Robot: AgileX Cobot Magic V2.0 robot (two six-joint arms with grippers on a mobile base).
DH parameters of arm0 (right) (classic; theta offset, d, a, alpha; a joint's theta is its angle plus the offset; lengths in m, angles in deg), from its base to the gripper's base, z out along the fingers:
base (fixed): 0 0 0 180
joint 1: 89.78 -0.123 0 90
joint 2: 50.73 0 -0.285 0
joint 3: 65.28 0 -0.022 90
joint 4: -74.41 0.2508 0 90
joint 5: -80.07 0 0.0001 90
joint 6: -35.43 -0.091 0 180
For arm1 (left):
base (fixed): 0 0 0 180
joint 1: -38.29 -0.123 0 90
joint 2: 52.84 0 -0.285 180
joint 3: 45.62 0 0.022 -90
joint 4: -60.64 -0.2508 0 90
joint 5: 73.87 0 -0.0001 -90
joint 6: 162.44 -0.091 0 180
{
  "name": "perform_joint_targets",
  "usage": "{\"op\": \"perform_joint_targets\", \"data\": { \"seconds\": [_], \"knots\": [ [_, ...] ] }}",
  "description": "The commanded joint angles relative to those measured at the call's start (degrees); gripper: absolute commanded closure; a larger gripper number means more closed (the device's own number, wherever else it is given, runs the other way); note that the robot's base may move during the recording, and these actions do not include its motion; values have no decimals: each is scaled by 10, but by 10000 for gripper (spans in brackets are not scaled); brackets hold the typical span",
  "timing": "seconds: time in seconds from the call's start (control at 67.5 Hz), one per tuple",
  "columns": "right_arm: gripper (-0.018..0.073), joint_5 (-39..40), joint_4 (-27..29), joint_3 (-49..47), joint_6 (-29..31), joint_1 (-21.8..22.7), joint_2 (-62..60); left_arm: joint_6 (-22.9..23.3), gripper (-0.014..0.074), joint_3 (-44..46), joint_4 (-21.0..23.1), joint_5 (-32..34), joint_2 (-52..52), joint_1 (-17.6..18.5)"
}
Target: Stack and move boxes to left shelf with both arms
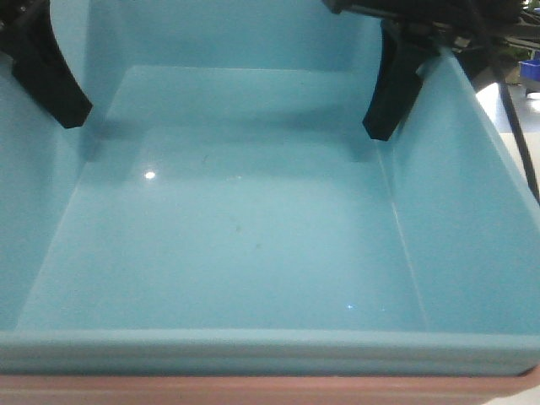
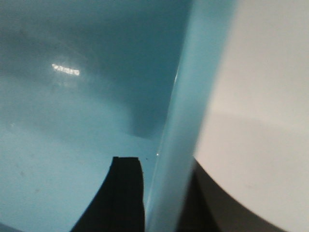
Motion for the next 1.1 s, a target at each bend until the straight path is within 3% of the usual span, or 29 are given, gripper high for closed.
{"op": "perform_joint_targets", "data": {
  "seconds": [0.0,1.082],
  "knots": [
    [501,36,-11,-18,17,6,-20,-15,599,23,22,40,-20,6],
    [501,36,-11,-18,17,6,-20,-15,599,23,22,40,-20,6]
  ]
}}
